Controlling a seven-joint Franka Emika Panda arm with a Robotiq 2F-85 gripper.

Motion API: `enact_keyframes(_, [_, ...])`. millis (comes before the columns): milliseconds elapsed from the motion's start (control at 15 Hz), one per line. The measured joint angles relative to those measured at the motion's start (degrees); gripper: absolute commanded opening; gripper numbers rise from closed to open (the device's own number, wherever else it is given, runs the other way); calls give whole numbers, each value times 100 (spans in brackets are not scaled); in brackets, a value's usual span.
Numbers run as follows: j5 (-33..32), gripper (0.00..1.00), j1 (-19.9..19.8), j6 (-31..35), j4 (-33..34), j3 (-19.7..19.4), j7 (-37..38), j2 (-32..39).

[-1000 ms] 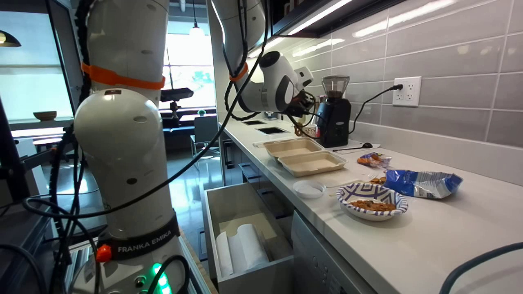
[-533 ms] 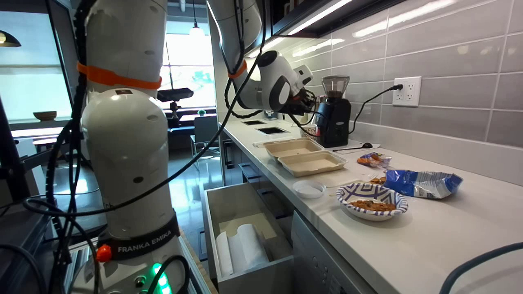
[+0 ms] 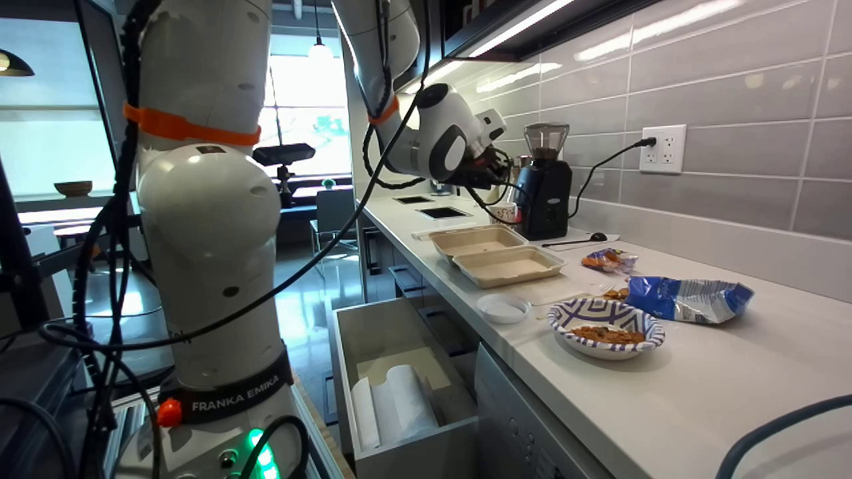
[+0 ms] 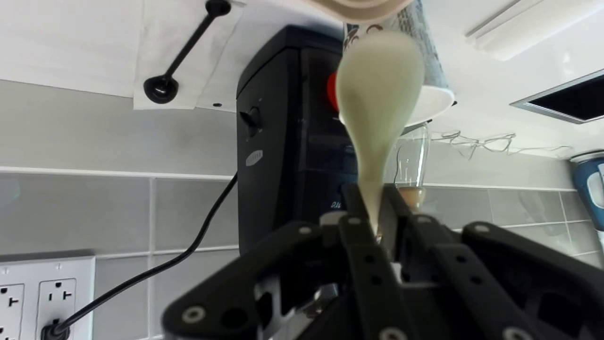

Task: Place the cookie on the white spoon in the food pack.

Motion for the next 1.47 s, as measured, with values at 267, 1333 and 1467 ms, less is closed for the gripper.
enact_keyframes(267, [155,3,44,-644,171,-101,0,-20])
enact_keyframes(1333, [-1032,3,1655,-2639,729,-2822,1635,-196])
enact_keyframes(1467, [-1490,3,1935,-3066,899,-3153,2233,-192])
